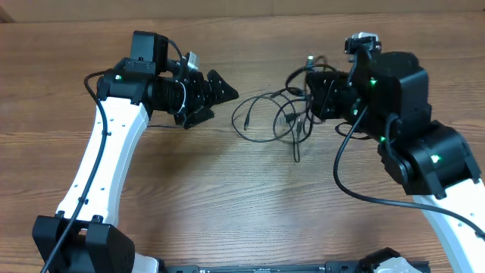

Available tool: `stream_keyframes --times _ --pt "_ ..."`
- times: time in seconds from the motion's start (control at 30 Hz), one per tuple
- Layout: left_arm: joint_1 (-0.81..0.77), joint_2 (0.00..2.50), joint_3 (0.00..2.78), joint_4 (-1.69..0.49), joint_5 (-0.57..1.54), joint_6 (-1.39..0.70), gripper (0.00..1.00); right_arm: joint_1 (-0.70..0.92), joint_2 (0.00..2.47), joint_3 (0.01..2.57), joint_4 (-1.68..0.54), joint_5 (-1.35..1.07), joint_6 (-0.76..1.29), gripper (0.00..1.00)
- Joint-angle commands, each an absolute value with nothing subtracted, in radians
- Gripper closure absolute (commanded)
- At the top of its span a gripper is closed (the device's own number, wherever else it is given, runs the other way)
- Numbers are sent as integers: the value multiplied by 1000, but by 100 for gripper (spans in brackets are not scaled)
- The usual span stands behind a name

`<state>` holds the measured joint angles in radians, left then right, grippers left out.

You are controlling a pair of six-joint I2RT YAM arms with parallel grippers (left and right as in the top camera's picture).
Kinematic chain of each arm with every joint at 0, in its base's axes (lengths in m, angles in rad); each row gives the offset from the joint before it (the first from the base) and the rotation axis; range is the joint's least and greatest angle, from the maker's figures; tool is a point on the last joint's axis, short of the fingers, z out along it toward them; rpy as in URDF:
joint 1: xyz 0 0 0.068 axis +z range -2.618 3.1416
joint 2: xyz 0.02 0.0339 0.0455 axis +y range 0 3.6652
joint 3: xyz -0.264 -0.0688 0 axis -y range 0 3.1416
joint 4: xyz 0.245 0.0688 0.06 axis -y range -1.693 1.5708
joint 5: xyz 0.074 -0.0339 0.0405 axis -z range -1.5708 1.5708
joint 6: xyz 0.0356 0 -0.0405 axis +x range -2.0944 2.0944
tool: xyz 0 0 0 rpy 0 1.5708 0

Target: Untangle cables

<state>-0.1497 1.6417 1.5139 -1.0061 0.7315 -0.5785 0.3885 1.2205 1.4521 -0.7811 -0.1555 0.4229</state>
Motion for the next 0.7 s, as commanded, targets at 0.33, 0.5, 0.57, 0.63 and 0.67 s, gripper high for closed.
stream_keyframes --times 0.33,0.5,0.57,0.63,0.67 --pt "-145 1612 1537 -1092 702 -377 5 393 1229 1488 -557 -382 584 96" --pt "-145 1612 1537 -1096 698 -377 2 393 1268 1488 -513 -528 584 96" --pt "-146 1612 1537 -1100 699 -368 2 393 1281 1488 -490 -537 590 96" --pt "-146 1612 1537 -1110 699 -336 3 393 1285 1488 -476 -504 632 96" --pt "-146 1612 1537 -1117 698 -323 3 393 1285 1488 -471 -489 654 96"
